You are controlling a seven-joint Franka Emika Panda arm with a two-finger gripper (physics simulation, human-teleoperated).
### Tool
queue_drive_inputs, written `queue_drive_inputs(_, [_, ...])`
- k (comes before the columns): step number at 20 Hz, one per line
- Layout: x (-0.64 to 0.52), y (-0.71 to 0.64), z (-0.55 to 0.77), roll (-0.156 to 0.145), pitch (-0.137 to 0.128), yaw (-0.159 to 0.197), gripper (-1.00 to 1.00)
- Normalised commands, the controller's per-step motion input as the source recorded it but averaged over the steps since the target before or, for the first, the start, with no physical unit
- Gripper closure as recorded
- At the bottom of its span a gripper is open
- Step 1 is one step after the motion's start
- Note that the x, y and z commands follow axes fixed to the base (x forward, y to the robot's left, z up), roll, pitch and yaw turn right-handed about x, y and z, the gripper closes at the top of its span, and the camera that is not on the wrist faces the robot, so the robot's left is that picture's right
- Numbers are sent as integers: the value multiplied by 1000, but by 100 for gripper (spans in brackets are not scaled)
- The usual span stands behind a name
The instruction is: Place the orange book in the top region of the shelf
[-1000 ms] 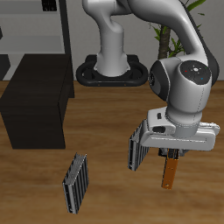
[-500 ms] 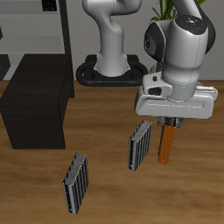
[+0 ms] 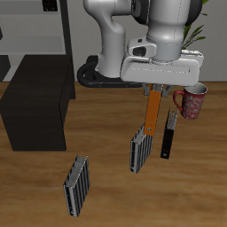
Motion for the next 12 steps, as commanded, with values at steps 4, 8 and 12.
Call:
queue_drive_inputs(4, [-421, -271, 256, 0, -43, -3, 100])
queue_drive_inputs(8, [-462, -319, 95, 13, -33, -10, 100])
queue_drive_inputs(12, [-346, -166, 13, 9, -31, 26, 100])
